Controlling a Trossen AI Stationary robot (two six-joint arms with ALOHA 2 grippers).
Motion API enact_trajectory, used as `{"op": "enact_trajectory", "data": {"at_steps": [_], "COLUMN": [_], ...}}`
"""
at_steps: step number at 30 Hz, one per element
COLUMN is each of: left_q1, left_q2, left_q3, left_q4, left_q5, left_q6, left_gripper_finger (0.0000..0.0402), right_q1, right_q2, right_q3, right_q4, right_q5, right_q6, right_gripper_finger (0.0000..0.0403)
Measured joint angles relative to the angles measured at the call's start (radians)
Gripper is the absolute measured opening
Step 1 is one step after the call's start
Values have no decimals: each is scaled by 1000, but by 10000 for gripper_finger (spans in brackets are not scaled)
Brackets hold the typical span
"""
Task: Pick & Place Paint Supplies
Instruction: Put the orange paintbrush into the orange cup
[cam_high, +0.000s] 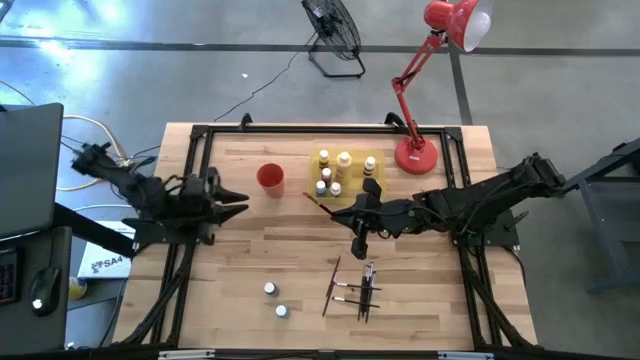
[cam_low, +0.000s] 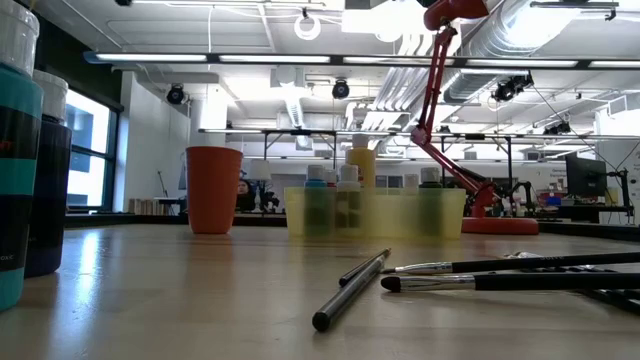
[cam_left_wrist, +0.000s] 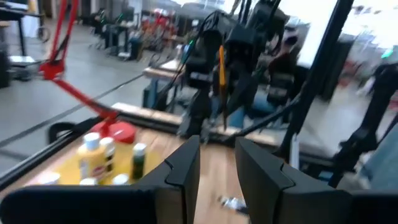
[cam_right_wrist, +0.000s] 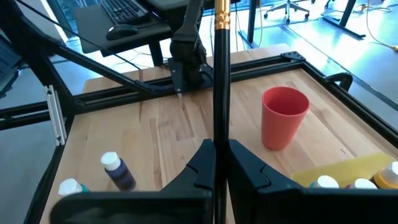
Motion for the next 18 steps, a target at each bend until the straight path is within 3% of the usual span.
{"op": "enact_trajectory", "data": {"at_steps": [5, 10, 15, 18], "left_q1": [202, 394, 557, 611], "left_q2": [83, 177, 250, 312], "left_q3": [-40, -39, -40, -40], "left_q4": [161, 347, 395, 506], "left_q5": [231, 533, 640, 760], "left_q6": [-10, -11, -144, -192], "left_gripper_finger": [100, 100, 100, 100], "right_q1": [0, 0, 0, 0], "right_q2": [0, 0, 0, 0], "right_q3": [0, 0, 0, 0], "right_q4": [2, 2, 2, 1], "right_q5": [0, 0, 0, 0], "right_q6": [0, 0, 0, 0], "right_gripper_finger": [11, 11, 11, 11]}}
